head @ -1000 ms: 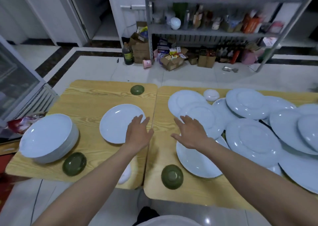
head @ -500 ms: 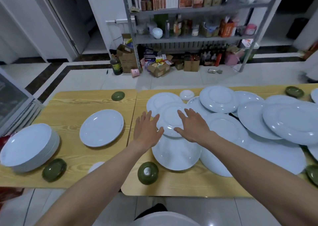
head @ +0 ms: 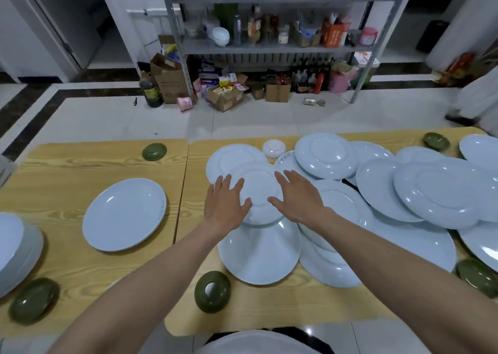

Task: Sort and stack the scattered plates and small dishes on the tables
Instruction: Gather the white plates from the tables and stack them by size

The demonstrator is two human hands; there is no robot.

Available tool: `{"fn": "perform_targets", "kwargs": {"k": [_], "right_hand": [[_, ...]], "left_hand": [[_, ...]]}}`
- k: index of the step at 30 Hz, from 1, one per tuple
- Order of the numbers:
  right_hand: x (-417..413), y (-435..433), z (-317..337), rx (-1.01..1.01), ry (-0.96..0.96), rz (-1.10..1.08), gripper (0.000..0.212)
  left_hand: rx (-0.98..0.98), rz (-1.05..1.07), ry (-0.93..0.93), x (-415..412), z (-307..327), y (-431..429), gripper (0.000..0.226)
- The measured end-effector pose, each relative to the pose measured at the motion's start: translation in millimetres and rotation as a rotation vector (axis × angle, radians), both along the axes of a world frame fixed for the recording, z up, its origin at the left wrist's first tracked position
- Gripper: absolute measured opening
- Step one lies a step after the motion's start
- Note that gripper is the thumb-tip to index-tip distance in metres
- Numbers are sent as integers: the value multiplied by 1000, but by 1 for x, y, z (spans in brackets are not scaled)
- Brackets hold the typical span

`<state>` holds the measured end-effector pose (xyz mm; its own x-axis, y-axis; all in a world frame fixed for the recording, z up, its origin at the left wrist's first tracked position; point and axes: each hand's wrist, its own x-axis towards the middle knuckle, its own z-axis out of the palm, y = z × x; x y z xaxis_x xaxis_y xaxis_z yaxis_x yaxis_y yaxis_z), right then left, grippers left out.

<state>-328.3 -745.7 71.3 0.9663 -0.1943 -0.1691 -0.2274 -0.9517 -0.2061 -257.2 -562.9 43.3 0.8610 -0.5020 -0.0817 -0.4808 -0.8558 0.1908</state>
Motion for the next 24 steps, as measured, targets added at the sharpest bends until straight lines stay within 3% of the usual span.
{"fn": "perform_targets", "kwargs": {"k": [13, 20, 24], "right_hand": [[34, -27, -33, 271, 95, -142, 73], [63, -42, -55, 505, 139, -344, 79], [71, -51, -65, 583, 127, -422, 65]], "left_hand": [[-17, 152, 163, 28, -29, -14, 63], [-211, 400, 429, 41, -46, -23, 66], [-306, 510, 511, 51, -55, -25, 54]]}}
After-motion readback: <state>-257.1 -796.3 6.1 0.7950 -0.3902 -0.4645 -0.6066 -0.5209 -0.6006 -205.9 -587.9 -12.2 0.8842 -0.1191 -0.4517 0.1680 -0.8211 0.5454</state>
